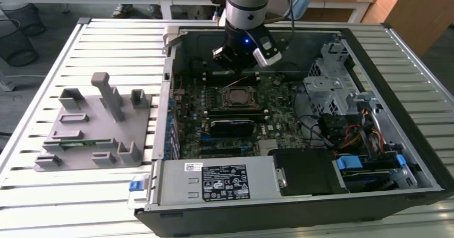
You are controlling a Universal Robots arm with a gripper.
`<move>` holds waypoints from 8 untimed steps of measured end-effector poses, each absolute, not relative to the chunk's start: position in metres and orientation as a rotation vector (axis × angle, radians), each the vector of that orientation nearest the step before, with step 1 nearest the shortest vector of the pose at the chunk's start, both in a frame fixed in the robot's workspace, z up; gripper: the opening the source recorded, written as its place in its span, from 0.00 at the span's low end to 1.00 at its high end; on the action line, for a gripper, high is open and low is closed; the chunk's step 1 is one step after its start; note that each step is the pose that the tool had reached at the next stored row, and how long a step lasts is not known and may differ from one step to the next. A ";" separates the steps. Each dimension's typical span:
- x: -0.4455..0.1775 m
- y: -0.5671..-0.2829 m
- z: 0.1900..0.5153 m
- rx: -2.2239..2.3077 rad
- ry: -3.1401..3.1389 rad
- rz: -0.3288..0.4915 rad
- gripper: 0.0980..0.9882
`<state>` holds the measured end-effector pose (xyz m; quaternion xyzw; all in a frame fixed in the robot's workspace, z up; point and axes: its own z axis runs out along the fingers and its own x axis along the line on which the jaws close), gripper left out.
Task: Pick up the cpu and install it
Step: 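Install the first cpu locking lever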
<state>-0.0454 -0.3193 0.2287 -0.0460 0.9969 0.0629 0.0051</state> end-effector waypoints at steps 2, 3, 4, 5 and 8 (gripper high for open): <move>-0.045 -0.319 0.227 -0.144 3.122 0.197 0.01; -0.044 -0.319 0.226 -0.144 3.122 0.197 0.01; -0.044 -0.319 0.225 -0.144 3.122 0.197 0.01; -0.044 -0.319 0.225 -0.144 3.122 0.197 0.01; -0.044 -0.318 0.223 -0.144 3.122 0.197 0.01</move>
